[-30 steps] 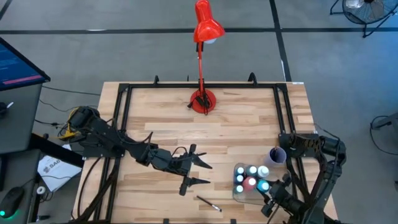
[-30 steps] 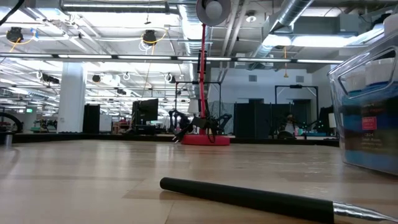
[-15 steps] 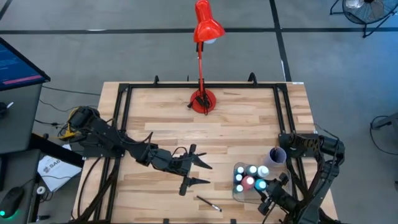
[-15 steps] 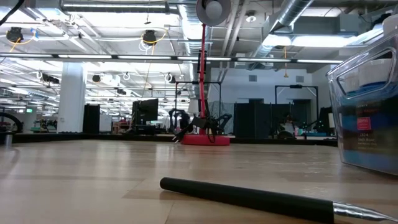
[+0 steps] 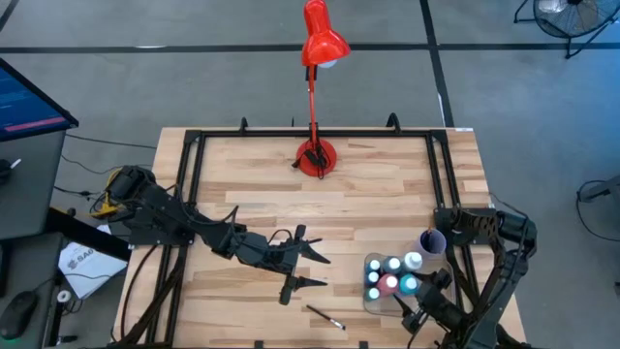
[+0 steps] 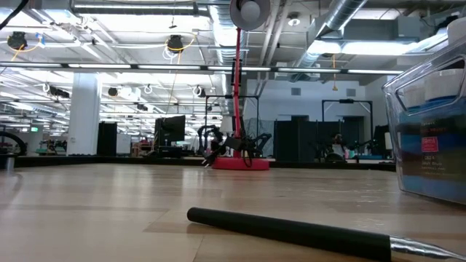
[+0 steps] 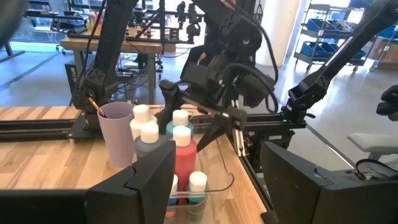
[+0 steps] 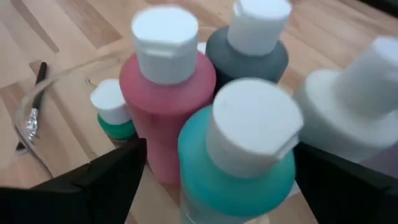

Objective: Pick & Place Paint Supplies
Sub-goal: Put the light blue paint bottle into the transparent bin, then put the black silver paint brush into the purple cup

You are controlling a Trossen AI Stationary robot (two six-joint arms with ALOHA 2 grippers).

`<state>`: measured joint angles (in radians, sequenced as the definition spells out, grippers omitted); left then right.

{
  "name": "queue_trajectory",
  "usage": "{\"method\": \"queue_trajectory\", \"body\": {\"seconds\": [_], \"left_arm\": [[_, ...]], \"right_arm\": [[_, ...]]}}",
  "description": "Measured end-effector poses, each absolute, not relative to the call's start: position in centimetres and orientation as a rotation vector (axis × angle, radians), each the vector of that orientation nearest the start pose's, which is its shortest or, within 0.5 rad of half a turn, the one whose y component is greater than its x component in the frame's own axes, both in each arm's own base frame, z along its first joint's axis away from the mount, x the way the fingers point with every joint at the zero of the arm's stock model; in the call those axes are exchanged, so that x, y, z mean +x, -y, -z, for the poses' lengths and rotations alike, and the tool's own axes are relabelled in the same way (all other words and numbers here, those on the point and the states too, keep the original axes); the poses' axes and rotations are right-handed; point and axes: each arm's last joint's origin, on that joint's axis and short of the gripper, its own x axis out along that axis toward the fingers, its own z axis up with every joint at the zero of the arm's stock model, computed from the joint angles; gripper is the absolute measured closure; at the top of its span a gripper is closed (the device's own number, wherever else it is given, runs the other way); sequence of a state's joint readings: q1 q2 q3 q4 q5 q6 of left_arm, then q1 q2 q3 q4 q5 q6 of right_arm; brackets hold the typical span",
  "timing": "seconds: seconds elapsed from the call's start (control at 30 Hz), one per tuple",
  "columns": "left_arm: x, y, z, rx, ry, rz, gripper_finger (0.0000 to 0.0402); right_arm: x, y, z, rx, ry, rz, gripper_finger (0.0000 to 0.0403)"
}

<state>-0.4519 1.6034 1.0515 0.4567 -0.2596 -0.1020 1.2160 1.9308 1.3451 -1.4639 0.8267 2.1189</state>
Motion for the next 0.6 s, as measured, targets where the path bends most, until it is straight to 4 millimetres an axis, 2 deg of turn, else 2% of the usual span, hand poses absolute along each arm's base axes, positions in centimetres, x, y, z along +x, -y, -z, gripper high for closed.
{"method": "queue_trajectory", "body": {"seconds": [0.2, 0.33, 0.6], "left_arm": [[33.1, 15.2, -28.0, -0.068, -0.107, 0.186, 0.0186], [33.1, 15.2, -28.0, -0.066, -0.111, 0.185, 0.0189], [32.9, 15.6, -27.8, -0.066, -0.136, 0.229, 0.0193]], "right_arm": [[12.9, -28.9, -21.1, 0.158, -0.638, 0.709, 0.0023], [13.4, -29.7, -22.5, 0.132, -0.658, 0.650, 0.0031], [15.4, -30.7, -25.8, 0.049, -0.629, 0.523, 0.0050]]}}
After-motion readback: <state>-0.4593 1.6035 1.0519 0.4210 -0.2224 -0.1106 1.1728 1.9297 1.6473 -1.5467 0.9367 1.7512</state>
